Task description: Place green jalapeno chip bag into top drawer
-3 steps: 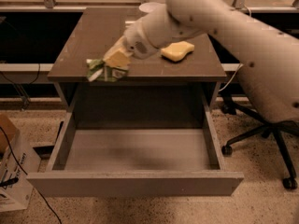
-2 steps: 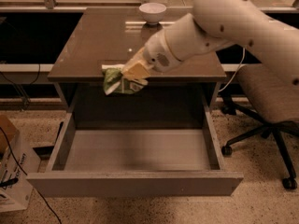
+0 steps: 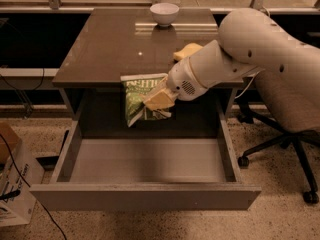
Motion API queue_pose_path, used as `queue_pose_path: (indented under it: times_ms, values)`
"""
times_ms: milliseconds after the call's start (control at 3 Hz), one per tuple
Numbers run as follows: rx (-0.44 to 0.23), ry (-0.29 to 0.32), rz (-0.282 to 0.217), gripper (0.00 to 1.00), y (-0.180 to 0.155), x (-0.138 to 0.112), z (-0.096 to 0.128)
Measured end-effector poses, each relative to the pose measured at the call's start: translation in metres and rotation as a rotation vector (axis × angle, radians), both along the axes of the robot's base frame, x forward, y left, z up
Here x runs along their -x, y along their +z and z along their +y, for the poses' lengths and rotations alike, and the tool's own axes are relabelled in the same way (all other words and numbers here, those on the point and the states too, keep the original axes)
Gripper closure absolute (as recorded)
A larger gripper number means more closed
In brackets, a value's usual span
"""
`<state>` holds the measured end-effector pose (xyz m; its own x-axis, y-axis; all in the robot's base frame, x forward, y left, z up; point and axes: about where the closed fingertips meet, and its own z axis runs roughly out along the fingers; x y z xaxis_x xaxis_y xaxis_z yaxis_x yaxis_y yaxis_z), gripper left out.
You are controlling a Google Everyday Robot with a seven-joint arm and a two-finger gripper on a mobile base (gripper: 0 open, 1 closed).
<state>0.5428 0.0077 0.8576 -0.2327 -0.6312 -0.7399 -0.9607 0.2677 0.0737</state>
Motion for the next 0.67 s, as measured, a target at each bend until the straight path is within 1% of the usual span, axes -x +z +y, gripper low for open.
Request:
queue_pose_path:
  times_ms: [333,667]
  values:
    - [0.003,0.021,0.06,1.0,-0.041,-0.001,0.009]
    - [0.004,0.031,0.126,1.0,-0.08,0.0,0.016]
